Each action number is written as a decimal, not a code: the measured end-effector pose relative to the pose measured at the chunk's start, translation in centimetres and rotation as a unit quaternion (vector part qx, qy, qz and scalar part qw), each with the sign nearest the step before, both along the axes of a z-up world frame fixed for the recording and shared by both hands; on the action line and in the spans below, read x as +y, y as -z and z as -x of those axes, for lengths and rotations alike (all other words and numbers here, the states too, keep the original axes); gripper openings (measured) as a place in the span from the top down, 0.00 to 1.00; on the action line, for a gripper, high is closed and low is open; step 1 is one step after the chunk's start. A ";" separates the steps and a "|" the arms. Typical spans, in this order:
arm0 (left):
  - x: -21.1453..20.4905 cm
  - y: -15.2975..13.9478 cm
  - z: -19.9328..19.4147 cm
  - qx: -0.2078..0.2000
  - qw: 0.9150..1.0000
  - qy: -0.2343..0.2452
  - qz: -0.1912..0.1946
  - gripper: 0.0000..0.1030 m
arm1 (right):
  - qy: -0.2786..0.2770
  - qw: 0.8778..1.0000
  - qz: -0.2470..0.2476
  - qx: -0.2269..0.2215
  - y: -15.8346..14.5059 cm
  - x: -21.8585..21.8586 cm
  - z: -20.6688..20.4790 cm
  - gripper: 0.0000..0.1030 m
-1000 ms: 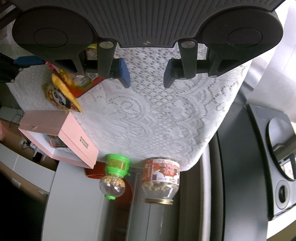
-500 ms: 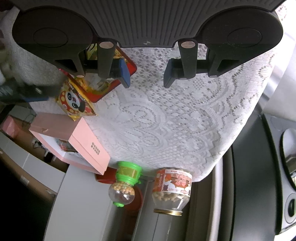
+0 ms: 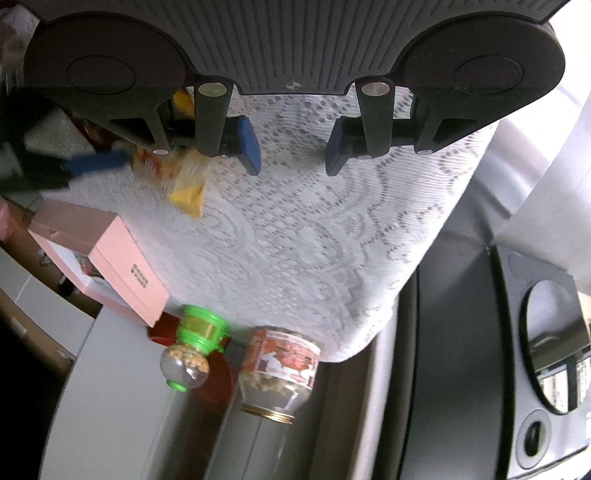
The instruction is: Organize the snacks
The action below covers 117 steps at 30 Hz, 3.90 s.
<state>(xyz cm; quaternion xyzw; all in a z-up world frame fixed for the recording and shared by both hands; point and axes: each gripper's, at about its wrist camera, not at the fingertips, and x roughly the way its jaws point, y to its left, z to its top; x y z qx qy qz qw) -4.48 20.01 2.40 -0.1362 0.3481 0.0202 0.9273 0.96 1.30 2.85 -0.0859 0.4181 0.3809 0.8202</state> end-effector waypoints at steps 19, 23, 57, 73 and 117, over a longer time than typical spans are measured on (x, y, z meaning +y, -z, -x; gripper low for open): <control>-5.7 -2.6 -0.4 -0.026 0.995 0.076 -0.057 0.58 | -0.099 0.989 0.069 -0.091 0.0 -2.2 7.2 0.05; -7.5 -2.7 -0.5 -0.028 0.991 0.102 -0.088 0.58 | -0.092 0.990 0.070 -0.085 0.5 -2.2 7.2 0.02; -11.4 -0.9 -1.1 -0.015 0.975 0.148 -0.166 0.51 | 0.215 0.973 0.050 -0.071 1.2 -12.4 1.9 0.01; -10.0 -2.1 -4.0 -0.051 0.985 0.152 -0.058 0.55 | 0.288 0.956 0.033 -0.044 -0.5 -12.3 -0.1 0.02; -9.3 1.3 -2.2 0.000 0.988 0.132 -0.080 0.25 | 0.301 0.951 0.044 -0.062 1.7 -12.6 0.7 0.00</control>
